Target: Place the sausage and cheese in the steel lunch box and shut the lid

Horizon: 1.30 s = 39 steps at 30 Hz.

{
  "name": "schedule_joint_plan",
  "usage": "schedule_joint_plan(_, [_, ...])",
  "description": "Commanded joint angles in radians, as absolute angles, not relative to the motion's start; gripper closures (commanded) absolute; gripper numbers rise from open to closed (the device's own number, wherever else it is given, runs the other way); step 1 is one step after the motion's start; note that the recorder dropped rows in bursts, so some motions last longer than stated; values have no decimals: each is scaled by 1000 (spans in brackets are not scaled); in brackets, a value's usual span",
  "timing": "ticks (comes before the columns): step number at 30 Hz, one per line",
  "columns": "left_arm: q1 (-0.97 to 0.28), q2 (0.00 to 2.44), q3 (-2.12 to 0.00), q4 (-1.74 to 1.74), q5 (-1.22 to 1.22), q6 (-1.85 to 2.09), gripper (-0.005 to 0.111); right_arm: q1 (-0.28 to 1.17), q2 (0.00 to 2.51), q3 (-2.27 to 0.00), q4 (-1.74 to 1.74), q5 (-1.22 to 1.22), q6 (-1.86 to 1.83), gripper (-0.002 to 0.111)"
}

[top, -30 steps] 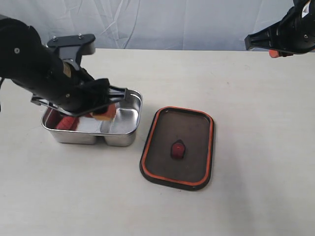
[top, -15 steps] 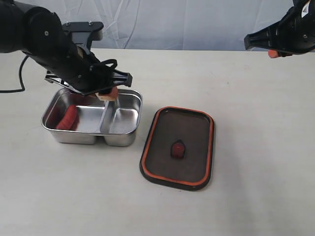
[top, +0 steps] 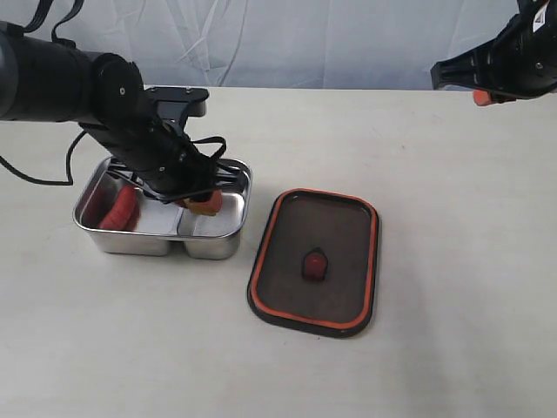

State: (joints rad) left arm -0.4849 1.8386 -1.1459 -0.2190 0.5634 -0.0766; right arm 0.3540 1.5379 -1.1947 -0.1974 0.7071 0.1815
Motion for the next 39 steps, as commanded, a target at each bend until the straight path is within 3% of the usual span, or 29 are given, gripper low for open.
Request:
schedule_joint_plan(1, [-481,1838,-1156,-234,553,-68,100,350,1528,-1193,-188,710,184,108])
schedule_joint_plan(9, [-481,1838,-1156,-234,567,-67,60,350,1528,-1193,-172,710,184,108])
schedule_joint_plan(15, [-481,1838,-1156,-243,584,-44,49,350,1528,-1193,-158,710,184,108])
schedule_joint_plan(20, [-481,1838,-1166,-256,610,-42,49,350,1528,-1193,-113,722,184,108])
schedule_joint_plan(22, [-481,1829,-1185,-252,625,-42,51,350,1528,-1193,-95,747,184,108])
schedule_joint_plan(24, [-481,1804,-1198,-239,630,-42,60,350,1528,-1193,-95,779,184,108])
schedule_joint_plan(25, [-481,1775,-1206,-220,630,-42,77,350,1528,-1193,-89,808,184,108])
schedule_joint_plan(28, [-481,1716,-1206,-151,640,-44,103,350,1530,-1193,-68,841,184,108])
schedule_joint_plan(30, [-481,1666,-1206,-80,688,-63,106,350,1544,-1193,-20,894,157,108])
schedule_joint_plan(32, [-481,1615,-1206,-28,736,-97,106,350,1580,-1193,89,949,65,98])
schedule_joint_plan(33, [-481,1596,-1204,-21,751,-98,106,350,1597,-1193,167,960,14,90])
schedule_joint_plan(35, [-481,1546,-1199,-15,777,-98,106,350,1653,-1193,321,965,-112,64])
schedule_joint_plan(36, [-481,1520,-1183,-12,781,-98,106,350,1677,-1193,346,957,-135,60])
schedule_joint_plan(39, [-481,1453,-1098,-12,789,-100,106,350,1739,-1193,338,925,-139,60])
